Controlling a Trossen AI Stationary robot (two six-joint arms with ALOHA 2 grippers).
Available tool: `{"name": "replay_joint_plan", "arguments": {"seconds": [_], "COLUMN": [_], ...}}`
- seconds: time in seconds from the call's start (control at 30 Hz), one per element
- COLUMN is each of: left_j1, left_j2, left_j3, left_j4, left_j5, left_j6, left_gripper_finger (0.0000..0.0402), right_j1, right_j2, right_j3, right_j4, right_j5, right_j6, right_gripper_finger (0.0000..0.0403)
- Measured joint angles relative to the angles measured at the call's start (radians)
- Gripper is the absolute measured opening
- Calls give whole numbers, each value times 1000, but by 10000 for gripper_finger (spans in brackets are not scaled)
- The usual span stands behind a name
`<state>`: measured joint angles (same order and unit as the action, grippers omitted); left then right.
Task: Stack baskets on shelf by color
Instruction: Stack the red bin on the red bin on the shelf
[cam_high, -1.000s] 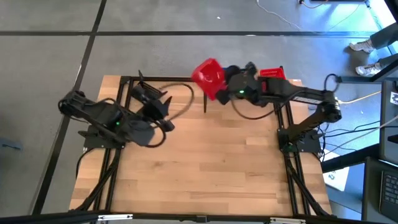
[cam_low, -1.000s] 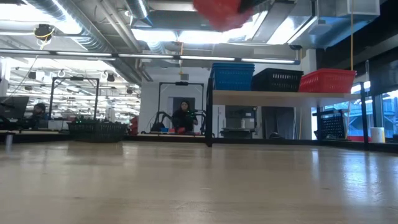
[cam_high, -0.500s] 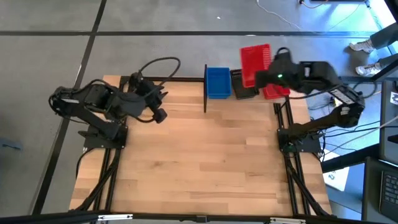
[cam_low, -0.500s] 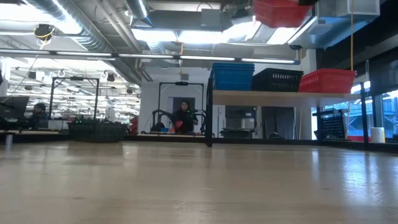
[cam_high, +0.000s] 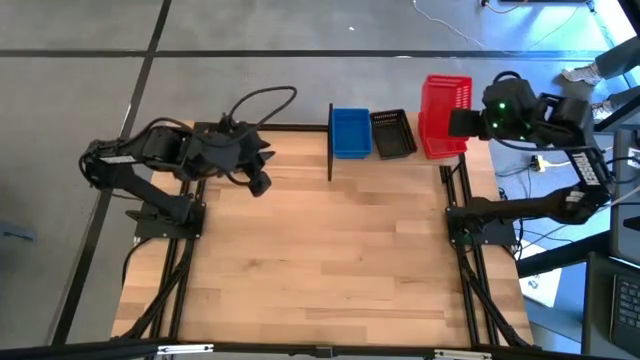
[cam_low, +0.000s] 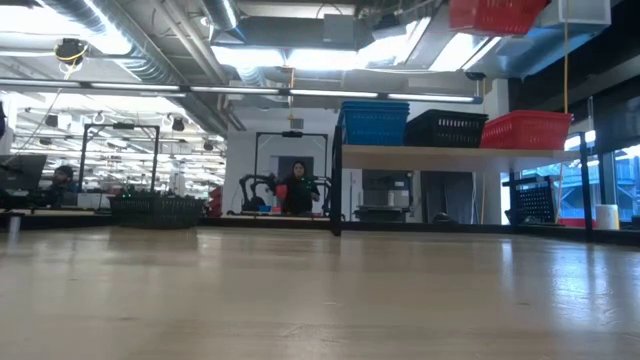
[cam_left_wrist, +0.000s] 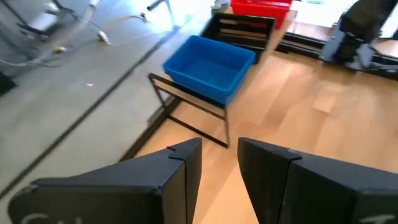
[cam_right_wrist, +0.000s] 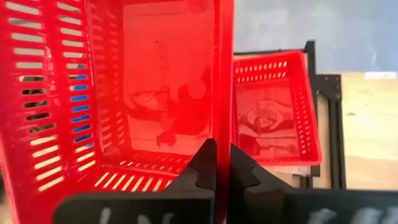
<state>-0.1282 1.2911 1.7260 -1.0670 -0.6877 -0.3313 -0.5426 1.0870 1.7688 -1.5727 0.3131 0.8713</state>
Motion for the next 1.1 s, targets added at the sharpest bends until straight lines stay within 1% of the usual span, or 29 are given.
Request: {"name": "replay_joint_plan", "arguments": {"seconds": [0.1, 0.17, 0.47, 0.53, 0.6, 0.73, 0.9, 1.1], "left_j1": [19, 25, 25, 25, 25, 25, 25, 25], "left_j2": [-7, -15, -11, -11, -11, -11, -11, -11], "left_j3": [-1, 0, 0, 0, 0, 0, 0, 0], "left_j4": [2, 5, 5, 5, 5, 5, 5, 5], "left_j5": [80, 106, 111, 111, 111, 111, 111, 111], "left_j6": [0, 0, 1, 1, 0, 0, 0, 0], "left_gripper_finger": [96, 96, 96, 96, 96, 96, 96, 96], "right_j1": [-36, -68, -261, -306, -351, -435, -520, -572], "right_j2": [0, 6, 10, 10, 10, 10, 11, 11], "right_j3": [-23, -42, -175, -204, -233, -296, -352, -403], "right_j4": [2, 3, 2, 5, 30, 104, 124, 141], "right_j5": [-22, -29, -104, -139, -178, -223, -230, -230], "right_j6": [-13, -32, -253, -298, -337, -409, -461, -511], "right_gripper_finger": [0, 0, 0, 0, 0, 0, 0, 0]}}
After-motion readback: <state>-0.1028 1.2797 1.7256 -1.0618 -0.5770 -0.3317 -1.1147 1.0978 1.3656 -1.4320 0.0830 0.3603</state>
